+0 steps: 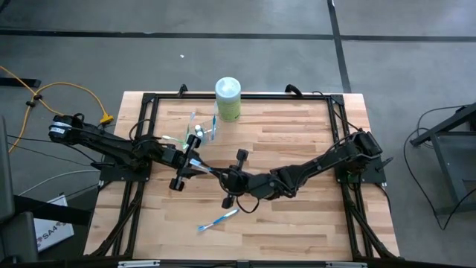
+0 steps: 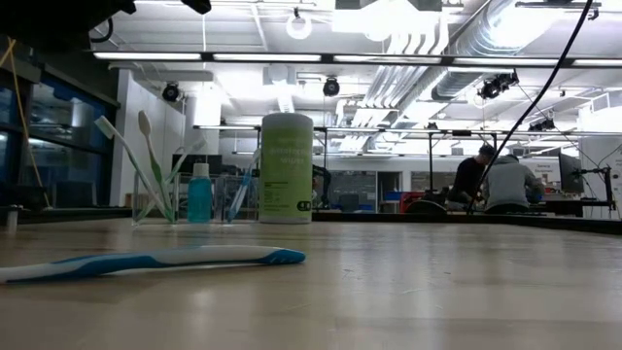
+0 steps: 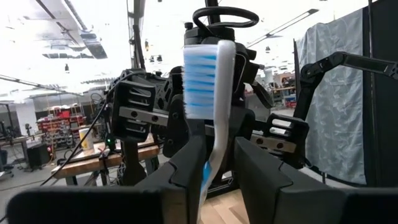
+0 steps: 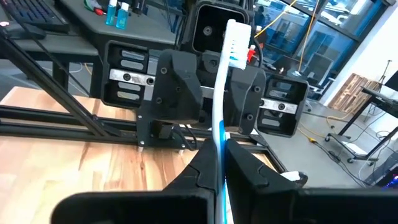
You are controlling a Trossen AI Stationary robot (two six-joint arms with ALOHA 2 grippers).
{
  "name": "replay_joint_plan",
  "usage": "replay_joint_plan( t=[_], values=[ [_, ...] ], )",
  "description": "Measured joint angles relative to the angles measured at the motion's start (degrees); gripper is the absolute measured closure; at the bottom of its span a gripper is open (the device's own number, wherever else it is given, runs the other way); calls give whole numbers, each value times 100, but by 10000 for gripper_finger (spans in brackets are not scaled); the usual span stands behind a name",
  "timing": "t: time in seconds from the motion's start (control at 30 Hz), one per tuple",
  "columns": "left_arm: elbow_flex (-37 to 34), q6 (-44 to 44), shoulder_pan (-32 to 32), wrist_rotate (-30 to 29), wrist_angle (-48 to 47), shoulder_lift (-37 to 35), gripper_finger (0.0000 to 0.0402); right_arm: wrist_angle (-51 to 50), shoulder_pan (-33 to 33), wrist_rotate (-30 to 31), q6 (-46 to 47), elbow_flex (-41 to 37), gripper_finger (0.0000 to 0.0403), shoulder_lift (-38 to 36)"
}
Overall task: Pick & Place toothbrushing station
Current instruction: Put the blue toothbrush into the transparent organizer
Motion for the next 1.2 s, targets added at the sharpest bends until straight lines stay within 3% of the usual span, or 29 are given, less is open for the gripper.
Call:
replay_joint_plan(
  t=[0.27, 0.53, 0.87, 1.2],
  values=[
    [0, 25, 0, -36, -14, 0, 387, 4, 0, 16, 11, 0, 399, 0],
    [0, 41, 0, -98, -13, -2, 394, 1, 0, -37, 40, 0, 393, 0],
    [0, -149, -2, -131, -154, 0, 397, -265, -48, -89, 447, 0, 309, 0],
    [2, 228, 35, -701, -729, -7, 398, -565, 47, 759, 440, 0, 233, 0]
  ],
)
